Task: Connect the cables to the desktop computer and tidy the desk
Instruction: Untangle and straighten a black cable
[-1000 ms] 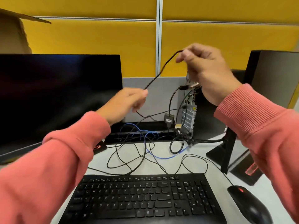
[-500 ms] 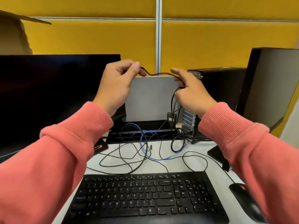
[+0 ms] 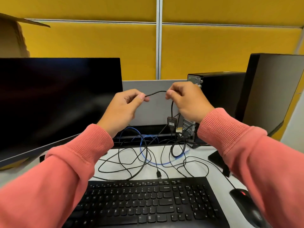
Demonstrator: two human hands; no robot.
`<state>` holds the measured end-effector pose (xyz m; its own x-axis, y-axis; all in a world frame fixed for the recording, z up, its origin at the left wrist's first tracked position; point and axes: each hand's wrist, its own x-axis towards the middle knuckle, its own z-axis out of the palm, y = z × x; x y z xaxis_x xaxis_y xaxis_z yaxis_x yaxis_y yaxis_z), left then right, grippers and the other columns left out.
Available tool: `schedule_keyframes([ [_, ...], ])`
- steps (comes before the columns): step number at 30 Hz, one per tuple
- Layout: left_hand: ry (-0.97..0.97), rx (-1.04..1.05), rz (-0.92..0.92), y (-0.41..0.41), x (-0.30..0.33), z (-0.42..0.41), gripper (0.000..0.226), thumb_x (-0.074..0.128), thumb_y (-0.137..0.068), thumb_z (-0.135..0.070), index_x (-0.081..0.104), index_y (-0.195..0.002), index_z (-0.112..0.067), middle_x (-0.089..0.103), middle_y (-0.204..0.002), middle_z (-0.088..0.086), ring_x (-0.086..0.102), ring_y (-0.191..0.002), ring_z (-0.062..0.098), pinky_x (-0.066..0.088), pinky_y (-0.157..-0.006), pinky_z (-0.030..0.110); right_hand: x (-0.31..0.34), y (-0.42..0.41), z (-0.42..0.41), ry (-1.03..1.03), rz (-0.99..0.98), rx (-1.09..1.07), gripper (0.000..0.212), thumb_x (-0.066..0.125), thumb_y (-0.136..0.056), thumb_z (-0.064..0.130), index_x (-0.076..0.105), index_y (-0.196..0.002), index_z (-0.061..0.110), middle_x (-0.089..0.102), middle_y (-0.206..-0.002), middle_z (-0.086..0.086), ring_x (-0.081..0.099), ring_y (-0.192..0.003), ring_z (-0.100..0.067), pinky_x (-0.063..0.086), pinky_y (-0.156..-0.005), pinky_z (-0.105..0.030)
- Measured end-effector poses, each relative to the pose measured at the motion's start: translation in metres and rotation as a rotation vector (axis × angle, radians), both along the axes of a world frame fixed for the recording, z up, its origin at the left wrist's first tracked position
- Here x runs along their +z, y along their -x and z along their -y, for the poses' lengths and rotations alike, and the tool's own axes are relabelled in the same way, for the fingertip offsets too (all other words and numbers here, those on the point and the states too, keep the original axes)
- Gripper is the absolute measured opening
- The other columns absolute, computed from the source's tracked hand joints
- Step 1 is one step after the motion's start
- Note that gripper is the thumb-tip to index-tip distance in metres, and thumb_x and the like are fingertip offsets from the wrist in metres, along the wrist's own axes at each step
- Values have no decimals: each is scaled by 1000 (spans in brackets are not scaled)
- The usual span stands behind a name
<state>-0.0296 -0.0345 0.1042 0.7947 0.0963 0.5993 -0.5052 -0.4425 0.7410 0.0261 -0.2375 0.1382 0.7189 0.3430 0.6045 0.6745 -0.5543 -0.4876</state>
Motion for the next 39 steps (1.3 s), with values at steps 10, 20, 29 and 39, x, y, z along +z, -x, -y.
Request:
schedule_keyframes([
  [10, 16, 112, -56, -3, -18, -27, 28, 54, -105, -34, 72, -90, -18, 37, -60, -1, 31, -51, 12, 30, -53, 28, -8, -19, 13, 469, -81, -454, 30, 48, -98, 9, 56, -124, 20, 59, -123, -9, 54, -113, -34, 44, -100, -53],
  [20, -94, 39, -8, -10, -16, -8, 20, 57, -104, -27, 74, -93, -23, 42, -59, -13, 34, -56, 8, 32, -57, 29, -25, 0, -25, 312, -22, 229, 21, 48, -105, 27, 66, -106, 17, 57, -70, 7, 52, -64, 2, 39, -62, -19],
  [29, -183, 147, -144, -2, -35, -25, 27, 51, -106, -25, 74, -93, -20, 46, -48, -19, 43, -46, 0, 33, -49, 13, -17, -37, -4, 101, -33, -168, 33, 40, -107, 24, 65, -88, 12, 53, -72, -1, 47, -60, -14, 32, -53, -27],
  [39, -175, 201, -225, -5, -57, -23, 26, 49, -106, -29, 72, -94, -26, 54, -57, -25, 50, -58, -6, 41, -65, 26, -55, -35, -9, 299, -96, -77, 29, 46, -105, 25, 53, -78, 20, 62, -82, -2, 59, -75, -26, 48, -68, -37],
])
